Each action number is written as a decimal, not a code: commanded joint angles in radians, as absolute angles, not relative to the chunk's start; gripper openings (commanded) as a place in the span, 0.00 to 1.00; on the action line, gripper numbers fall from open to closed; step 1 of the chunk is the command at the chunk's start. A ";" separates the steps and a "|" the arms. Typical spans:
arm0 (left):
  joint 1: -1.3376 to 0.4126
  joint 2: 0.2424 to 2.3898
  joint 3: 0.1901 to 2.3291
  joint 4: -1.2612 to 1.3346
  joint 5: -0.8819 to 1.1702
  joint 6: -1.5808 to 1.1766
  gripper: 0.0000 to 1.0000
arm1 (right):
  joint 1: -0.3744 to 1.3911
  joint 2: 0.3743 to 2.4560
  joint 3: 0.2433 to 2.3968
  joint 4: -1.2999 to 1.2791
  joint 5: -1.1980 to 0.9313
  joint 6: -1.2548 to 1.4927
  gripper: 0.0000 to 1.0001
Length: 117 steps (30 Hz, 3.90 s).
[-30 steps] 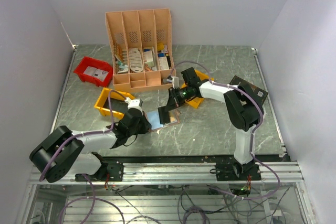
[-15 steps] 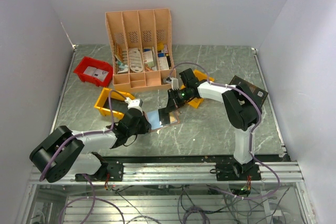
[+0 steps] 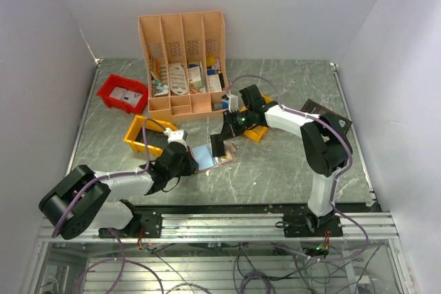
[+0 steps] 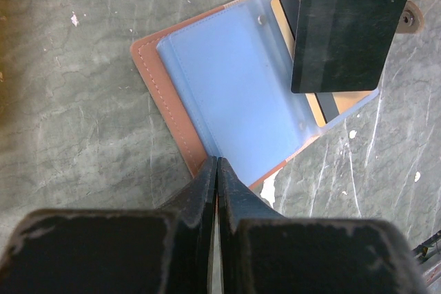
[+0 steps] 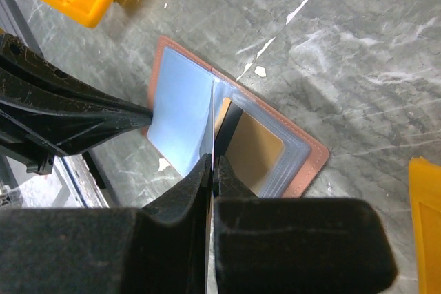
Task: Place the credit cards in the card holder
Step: Insert the credit card into the card holder.
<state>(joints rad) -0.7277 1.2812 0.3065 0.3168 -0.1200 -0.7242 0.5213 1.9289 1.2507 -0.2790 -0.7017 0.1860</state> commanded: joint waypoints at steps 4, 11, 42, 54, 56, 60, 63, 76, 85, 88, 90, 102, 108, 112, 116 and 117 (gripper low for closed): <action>-0.721 1.282 0.298 0.282 -0.126 -0.705 0.09 | 0.527 1.974 1.243 -0.295 -0.701 0.193 0.00; -0.720 1.281 0.295 0.287 -0.123 -0.706 0.09 | 0.527 2.001 1.247 -0.305 -0.715 0.196 0.00; -0.719 1.286 0.331 0.247 -0.139 -0.668 0.09 | 0.546 2.108 1.350 -0.444 -0.668 0.137 0.00; -0.717 1.296 0.354 0.233 -0.142 -0.647 0.09 | 0.582 2.112 1.401 -0.499 -0.570 0.112 0.00; -0.716 1.291 0.353 0.232 -0.143 -0.647 0.08 | 0.586 2.121 1.413 -0.510 -0.564 0.109 0.01; -0.713 1.284 0.351 0.229 -0.143 -0.646 0.09 | 0.589 2.129 1.422 -0.516 -0.556 0.111 0.03; -0.713 1.284 0.353 0.229 -0.141 -0.645 0.09 | 0.590 2.133 1.426 -0.519 -0.550 0.116 0.05; -0.713 1.286 0.354 0.236 -0.135 -0.643 0.09 | 0.585 2.100 1.414 -0.550 -0.491 0.141 0.01; -0.713 1.286 0.350 0.249 -0.130 -0.647 0.08 | 0.584 2.134 1.468 -0.633 -0.488 0.141 0.01; -0.713 1.287 0.352 0.249 -0.129 -0.646 0.08 | 0.585 2.151 1.483 -0.648 -0.485 0.144 0.01; -0.712 1.285 0.353 0.246 -0.127 -0.643 0.08 | 0.584 2.163 1.490 -0.655 -0.485 0.145 0.01; -0.713 1.275 0.348 0.253 -0.126 -0.642 0.08 | 0.589 2.232 1.550 -0.686 -0.528 0.159 0.01; -0.712 1.279 0.347 0.263 -0.121 -0.644 0.08 | 0.591 2.249 1.563 -0.686 -0.546 0.169 0.00; -0.713 1.282 0.349 0.262 -0.120 -0.643 0.08 | 0.593 2.254 1.572 -0.689 -0.556 0.171 0.01; -0.713 1.281 0.350 0.263 -0.118 -0.643 0.08 | 0.582 2.228 1.550 -0.675 -0.543 0.177 0.01; -0.712 1.282 0.350 0.265 -0.117 -0.643 0.08 | 0.581 2.221 1.543 -0.672 -0.542 0.178 0.01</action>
<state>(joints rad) -0.7231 1.2842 0.3378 0.2676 -0.1188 -0.6613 0.5831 2.1891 1.5818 -0.6827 -0.6434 0.1921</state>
